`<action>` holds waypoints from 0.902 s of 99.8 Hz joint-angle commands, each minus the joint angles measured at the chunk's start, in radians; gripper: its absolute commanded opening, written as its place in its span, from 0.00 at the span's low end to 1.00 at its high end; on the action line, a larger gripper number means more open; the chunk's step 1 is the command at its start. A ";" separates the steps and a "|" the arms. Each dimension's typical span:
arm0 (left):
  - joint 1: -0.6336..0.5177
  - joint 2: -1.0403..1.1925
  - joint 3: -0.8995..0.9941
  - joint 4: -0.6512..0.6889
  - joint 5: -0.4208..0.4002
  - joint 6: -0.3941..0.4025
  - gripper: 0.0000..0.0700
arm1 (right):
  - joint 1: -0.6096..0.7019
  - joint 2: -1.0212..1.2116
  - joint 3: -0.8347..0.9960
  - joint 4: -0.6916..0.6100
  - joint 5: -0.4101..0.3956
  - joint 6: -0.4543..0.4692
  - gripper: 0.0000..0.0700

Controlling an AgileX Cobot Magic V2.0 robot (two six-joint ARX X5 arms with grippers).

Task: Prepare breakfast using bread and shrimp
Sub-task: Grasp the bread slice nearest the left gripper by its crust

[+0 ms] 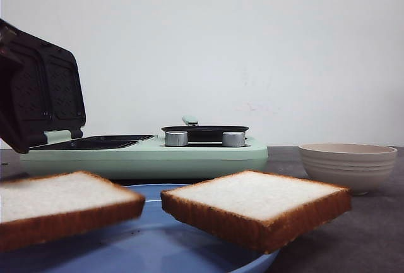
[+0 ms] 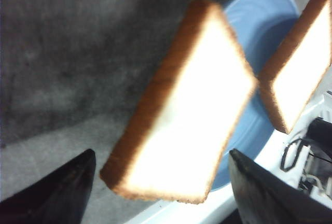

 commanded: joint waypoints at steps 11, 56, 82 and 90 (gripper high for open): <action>-0.011 0.037 0.008 -0.002 0.068 0.023 0.63 | 0.005 0.003 0.010 0.006 0.000 -0.016 0.80; -0.077 0.047 0.008 0.004 0.067 0.081 0.00 | 0.004 0.003 0.010 0.005 0.034 -0.030 0.80; -0.087 0.039 0.008 0.003 0.089 0.122 0.01 | 0.004 0.003 0.010 -0.012 0.034 -0.030 0.80; -0.087 0.021 0.012 0.008 0.121 0.126 0.01 | 0.004 0.003 0.010 -0.020 0.034 -0.030 0.80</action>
